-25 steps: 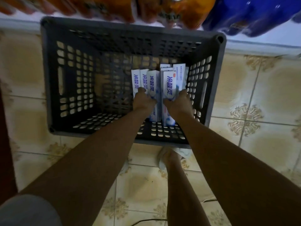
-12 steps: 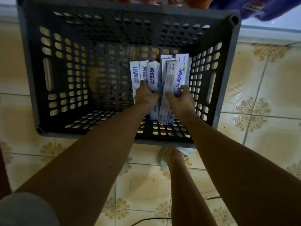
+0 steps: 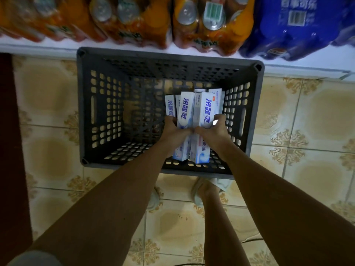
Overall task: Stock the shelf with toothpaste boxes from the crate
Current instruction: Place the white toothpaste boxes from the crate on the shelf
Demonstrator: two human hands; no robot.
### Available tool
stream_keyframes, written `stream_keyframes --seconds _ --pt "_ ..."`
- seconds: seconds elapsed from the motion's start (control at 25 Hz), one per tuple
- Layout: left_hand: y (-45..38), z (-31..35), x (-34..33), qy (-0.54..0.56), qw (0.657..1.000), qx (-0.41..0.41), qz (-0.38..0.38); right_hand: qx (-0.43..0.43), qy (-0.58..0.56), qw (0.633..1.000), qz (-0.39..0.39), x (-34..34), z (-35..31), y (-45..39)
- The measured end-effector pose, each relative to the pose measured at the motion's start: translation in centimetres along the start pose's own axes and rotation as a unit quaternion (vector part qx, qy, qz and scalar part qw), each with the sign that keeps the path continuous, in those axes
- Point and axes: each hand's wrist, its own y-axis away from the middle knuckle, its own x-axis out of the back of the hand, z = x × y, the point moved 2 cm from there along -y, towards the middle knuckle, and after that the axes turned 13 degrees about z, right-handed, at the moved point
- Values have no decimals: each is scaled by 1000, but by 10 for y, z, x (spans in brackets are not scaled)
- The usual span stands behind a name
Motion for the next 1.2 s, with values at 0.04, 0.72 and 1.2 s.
stream_keyframes --seconds 0.04,0.72,1.2 --pt "5 3 3 13 1000 5 -8 7 3 1000 6 0 -3 5" --pt "195 163 124 155 964 48 -209 191 99 976 -10 49 -149 196" --pt "392 331 232 265 952 -96 -120 286 -1 958 -18 120 -303 420"
